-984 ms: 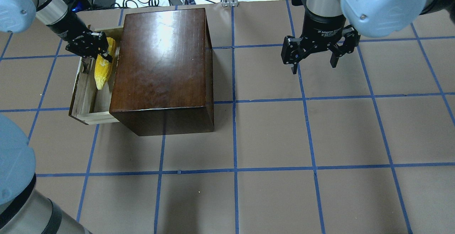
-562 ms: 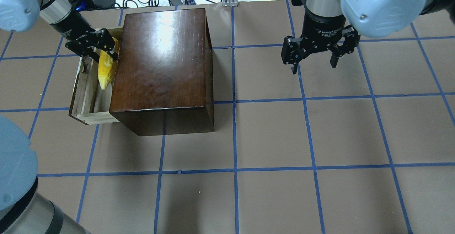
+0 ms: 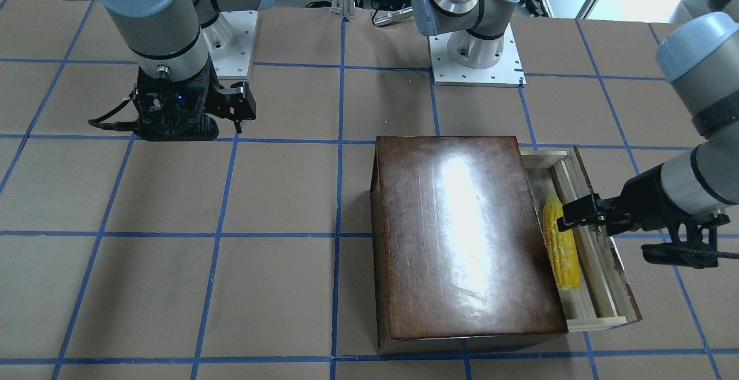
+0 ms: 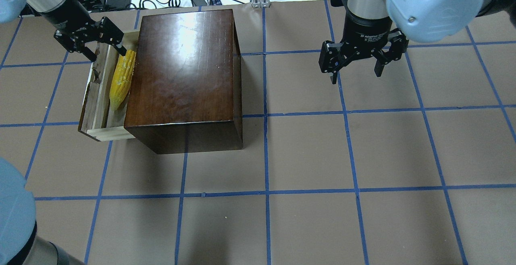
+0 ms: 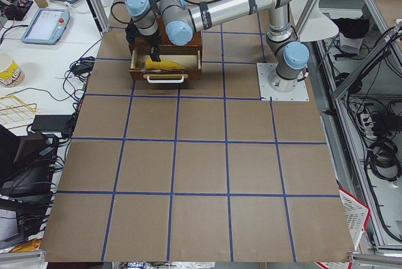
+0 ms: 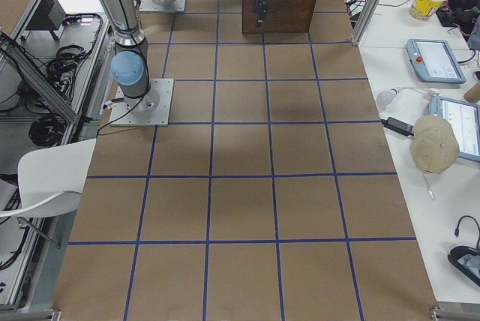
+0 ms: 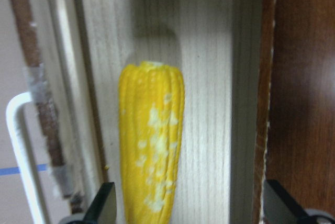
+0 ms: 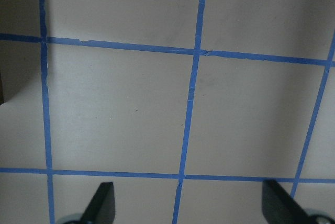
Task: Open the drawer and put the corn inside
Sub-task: 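Lower the corn into the drawer and open the left gripper, then lift the left gripper up and away from the drawer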
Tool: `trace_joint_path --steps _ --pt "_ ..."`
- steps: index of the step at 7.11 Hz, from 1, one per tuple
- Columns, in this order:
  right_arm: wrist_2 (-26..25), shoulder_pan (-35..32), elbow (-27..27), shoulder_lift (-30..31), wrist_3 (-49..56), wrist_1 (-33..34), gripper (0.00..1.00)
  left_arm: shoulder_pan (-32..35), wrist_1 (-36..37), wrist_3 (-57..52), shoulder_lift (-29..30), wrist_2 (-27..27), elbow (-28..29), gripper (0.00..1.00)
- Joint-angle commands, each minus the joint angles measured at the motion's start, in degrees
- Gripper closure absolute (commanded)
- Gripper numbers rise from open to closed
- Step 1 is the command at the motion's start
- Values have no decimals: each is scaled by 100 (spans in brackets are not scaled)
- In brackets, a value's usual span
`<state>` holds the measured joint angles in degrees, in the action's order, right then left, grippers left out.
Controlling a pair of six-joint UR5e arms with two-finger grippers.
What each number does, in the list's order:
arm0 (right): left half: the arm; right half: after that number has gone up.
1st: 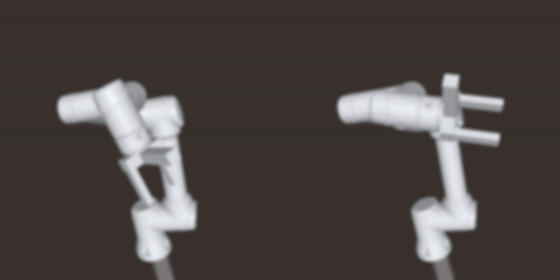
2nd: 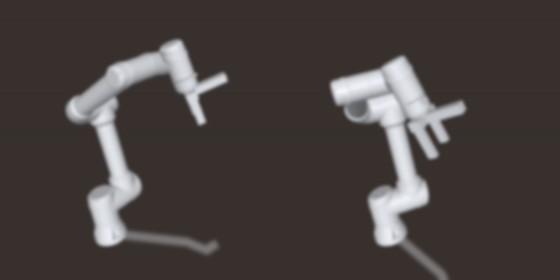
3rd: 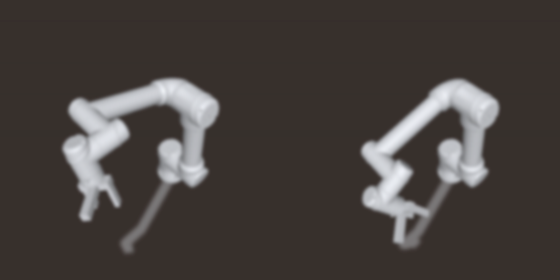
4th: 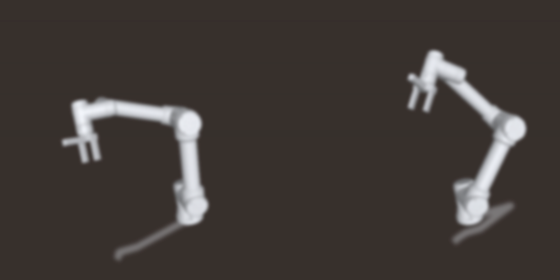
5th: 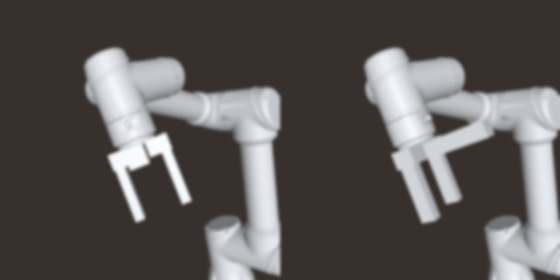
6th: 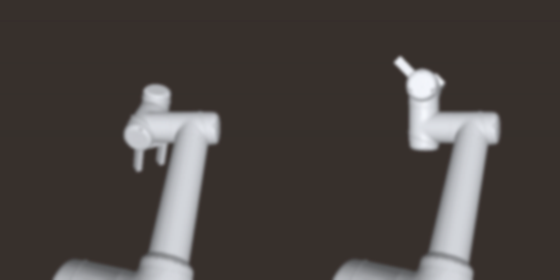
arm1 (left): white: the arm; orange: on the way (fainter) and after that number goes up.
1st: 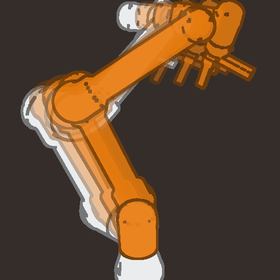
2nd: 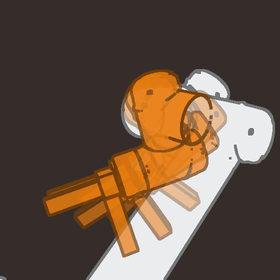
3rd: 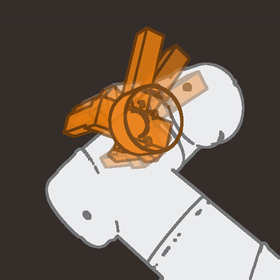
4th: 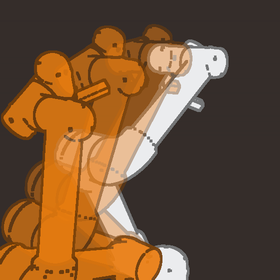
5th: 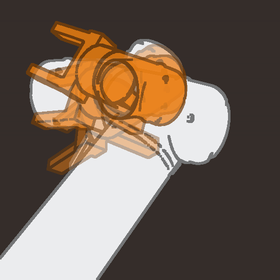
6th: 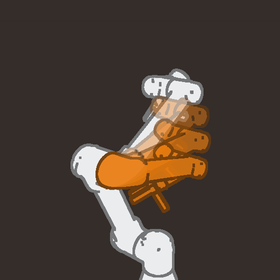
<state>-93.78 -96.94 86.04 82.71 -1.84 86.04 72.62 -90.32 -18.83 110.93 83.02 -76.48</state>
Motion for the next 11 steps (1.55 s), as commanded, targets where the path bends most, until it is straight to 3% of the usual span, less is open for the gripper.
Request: trace_joint_path --steps 1,5,6,11 --pt "0 0 0 0 0 0 0 137 -415 71 -281 399 334 0" --pt "0 0 0 0 0 0 0 1306 -618 1896 -713 478 240 0" --pt "0 0 -9 0 0 0 0 1429 -609 1961 -826 696 152 0" --pt "0 0 0 0 0 0 0 1773 -530 1891 -1336 716 -639 0"
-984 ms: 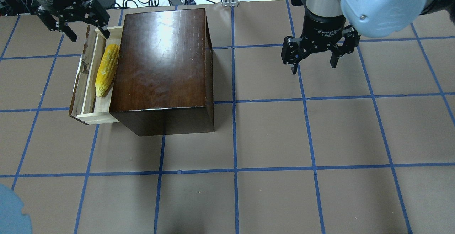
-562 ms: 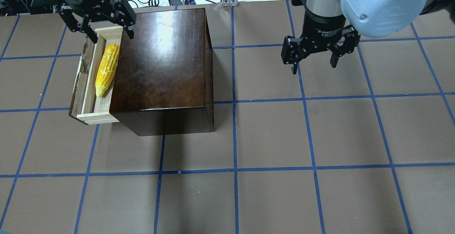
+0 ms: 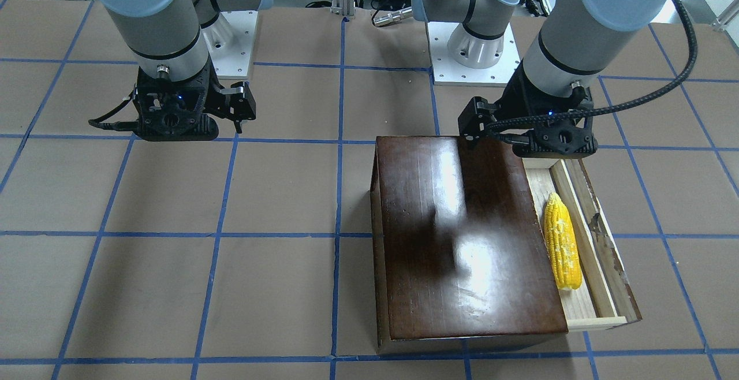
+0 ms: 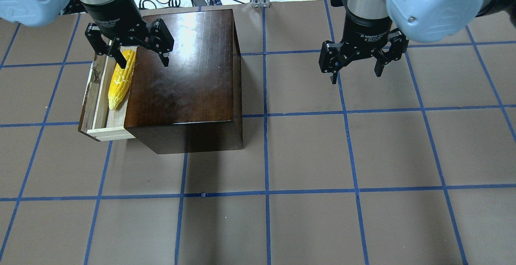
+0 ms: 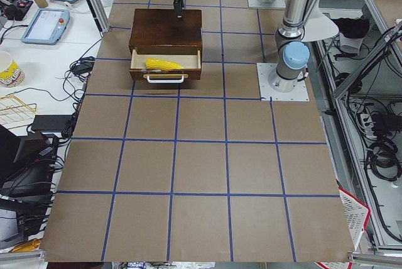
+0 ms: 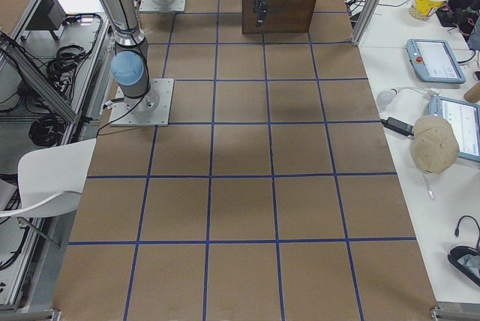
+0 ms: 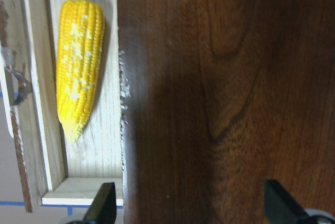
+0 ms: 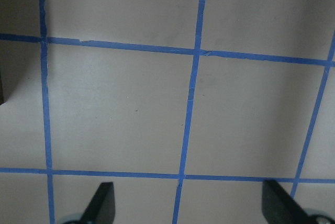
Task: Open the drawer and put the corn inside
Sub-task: 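Lift the left gripper up and away from the drawer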
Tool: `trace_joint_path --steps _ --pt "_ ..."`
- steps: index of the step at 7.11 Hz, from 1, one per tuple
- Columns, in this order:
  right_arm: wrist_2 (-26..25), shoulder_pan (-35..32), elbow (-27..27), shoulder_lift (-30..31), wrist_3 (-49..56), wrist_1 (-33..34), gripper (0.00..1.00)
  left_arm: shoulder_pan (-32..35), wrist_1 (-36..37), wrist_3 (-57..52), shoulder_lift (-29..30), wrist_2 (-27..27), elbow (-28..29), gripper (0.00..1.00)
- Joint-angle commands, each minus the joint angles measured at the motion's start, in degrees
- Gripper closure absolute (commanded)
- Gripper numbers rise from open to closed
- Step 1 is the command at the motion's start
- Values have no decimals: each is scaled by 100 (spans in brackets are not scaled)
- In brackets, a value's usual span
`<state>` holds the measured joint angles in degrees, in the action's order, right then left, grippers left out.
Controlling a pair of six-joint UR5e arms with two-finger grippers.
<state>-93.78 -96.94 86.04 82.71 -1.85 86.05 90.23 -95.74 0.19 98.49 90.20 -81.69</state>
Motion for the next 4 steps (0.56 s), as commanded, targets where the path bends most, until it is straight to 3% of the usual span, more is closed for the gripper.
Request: trace_joint_path --steps 1,4 --pt "0 0 0 0 9 0 0 4 12 -28 -120 -37 -154 0" --pt "0 0 0 0 0 0 0 -23 12 -283 -146 -47 -146 0"
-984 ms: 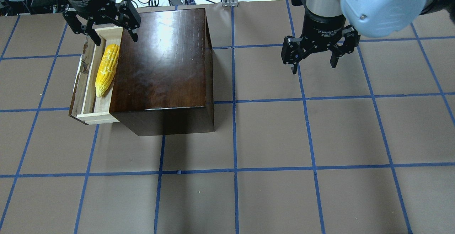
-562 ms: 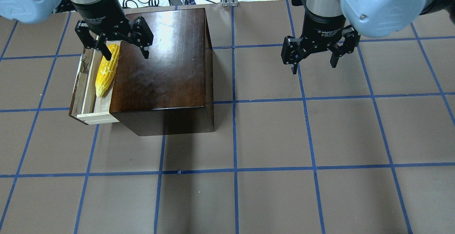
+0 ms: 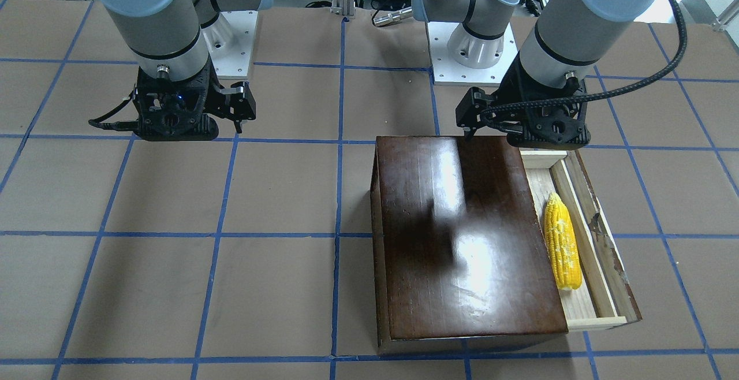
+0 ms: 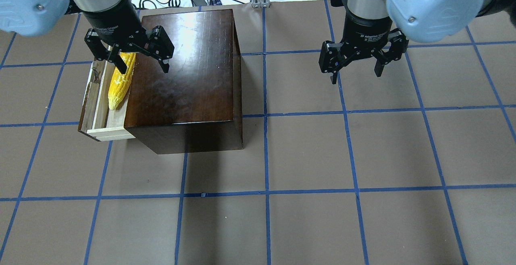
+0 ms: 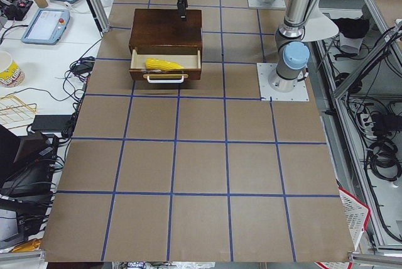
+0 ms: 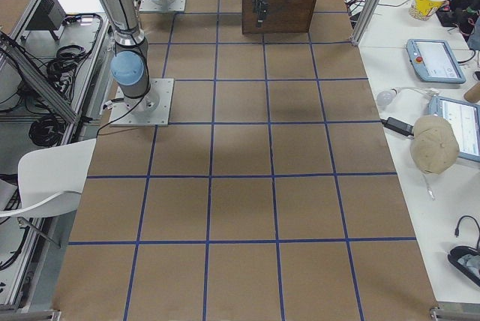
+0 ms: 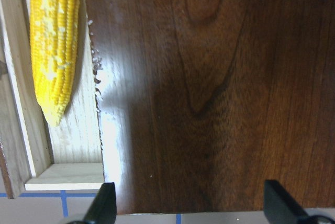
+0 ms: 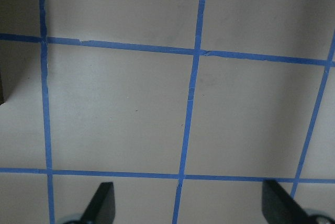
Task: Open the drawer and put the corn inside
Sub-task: 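Lift the left gripper up and away from the drawer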
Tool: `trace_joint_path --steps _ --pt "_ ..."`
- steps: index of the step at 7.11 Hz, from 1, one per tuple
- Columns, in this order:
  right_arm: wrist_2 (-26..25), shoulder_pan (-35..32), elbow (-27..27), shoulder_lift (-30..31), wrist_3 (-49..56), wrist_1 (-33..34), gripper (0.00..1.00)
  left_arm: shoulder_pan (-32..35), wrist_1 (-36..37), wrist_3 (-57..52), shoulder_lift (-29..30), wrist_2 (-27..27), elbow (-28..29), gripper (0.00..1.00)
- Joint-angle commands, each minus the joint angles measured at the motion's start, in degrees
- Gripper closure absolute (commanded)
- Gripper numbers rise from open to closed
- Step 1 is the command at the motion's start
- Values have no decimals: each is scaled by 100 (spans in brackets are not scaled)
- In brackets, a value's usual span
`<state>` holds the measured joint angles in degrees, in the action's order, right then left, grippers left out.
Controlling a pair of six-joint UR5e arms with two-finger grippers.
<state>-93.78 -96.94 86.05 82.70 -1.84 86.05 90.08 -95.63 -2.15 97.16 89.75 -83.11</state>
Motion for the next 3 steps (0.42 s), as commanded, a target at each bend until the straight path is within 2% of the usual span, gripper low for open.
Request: trace_joint_path --steps 1,3 --pt "0 0 0 0 -1 0 0 -8 0 -49 -13 -1 -12 0" --pt "0 0 0 0 -1 0 0 -8 0 -57 -13 16 -21 0"
